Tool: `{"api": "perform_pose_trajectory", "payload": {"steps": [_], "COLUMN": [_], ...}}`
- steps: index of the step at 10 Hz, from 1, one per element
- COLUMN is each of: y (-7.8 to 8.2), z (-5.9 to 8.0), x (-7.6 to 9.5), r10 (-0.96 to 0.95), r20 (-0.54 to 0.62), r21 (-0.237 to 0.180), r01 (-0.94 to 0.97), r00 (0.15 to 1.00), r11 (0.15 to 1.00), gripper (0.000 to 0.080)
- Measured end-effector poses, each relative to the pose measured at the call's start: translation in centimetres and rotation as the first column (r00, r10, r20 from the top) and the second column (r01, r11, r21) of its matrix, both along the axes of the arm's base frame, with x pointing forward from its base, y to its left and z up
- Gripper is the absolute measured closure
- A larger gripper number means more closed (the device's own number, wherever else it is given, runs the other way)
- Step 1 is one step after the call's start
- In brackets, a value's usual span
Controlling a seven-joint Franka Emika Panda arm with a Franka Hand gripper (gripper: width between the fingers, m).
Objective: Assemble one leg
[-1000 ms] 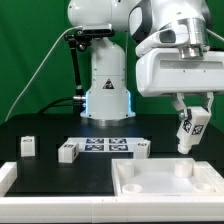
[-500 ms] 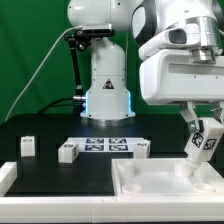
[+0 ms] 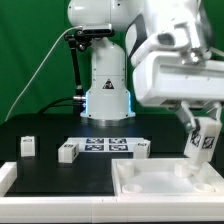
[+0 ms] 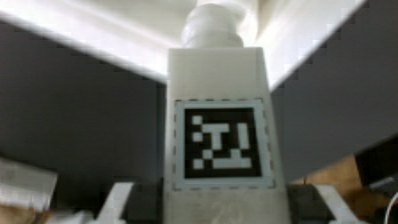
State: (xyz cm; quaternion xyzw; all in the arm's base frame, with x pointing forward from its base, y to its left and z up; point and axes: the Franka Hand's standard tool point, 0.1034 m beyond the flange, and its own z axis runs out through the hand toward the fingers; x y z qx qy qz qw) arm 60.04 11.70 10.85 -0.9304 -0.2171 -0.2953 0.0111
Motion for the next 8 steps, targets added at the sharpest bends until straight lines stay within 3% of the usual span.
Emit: {"api": "perform_pose_trajectory", "payload": {"steps": [2,8], "y": [0.5,0.6], "z": [0.5,-1.1], "x": [1.1,1.7], "r10": [-0.010,-0.008], "r20": [-0.013,-0.039], "r21": [0.005,0.000], "r01": [0.010,0.008], "r00": [1.000,0.999], "r11": [1.000,1.000], "gripper": [0.0507,0.0507]}}
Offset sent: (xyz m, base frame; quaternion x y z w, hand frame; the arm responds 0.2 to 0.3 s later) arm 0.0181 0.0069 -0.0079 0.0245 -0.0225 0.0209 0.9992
